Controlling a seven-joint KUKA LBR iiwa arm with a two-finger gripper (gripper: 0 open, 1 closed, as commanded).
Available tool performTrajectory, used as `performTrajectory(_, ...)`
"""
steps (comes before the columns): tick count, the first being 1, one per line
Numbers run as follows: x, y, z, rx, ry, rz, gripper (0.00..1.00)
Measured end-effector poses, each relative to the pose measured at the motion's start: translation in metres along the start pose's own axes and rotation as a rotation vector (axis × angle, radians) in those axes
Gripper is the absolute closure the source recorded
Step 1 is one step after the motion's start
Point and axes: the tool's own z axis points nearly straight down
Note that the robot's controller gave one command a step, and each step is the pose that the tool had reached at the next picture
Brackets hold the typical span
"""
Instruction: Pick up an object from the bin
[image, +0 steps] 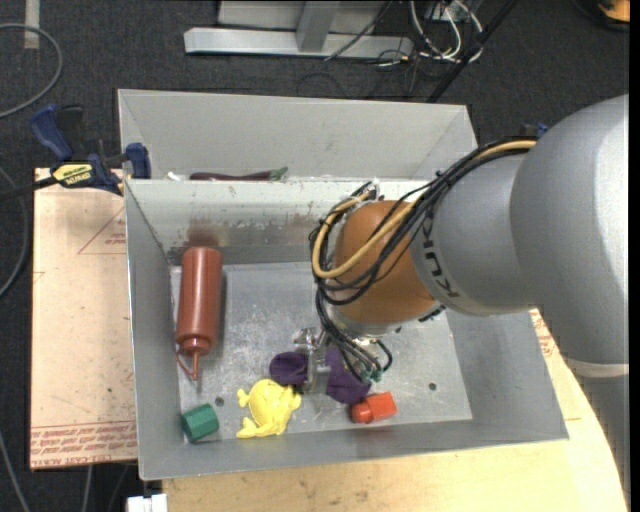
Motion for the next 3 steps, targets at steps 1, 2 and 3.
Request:
performTrajectory(1,0.0,0.0,0.0,0.0,0.0,0.0,1.0)
performTrajectory(2,-0.011,-0.011,-0.15,-0.001,-0.006,0.007,1.0)
performTrajectory(3,-0.01,-0.011,-0.149,-0.001,-0.003,0.007,1.0)
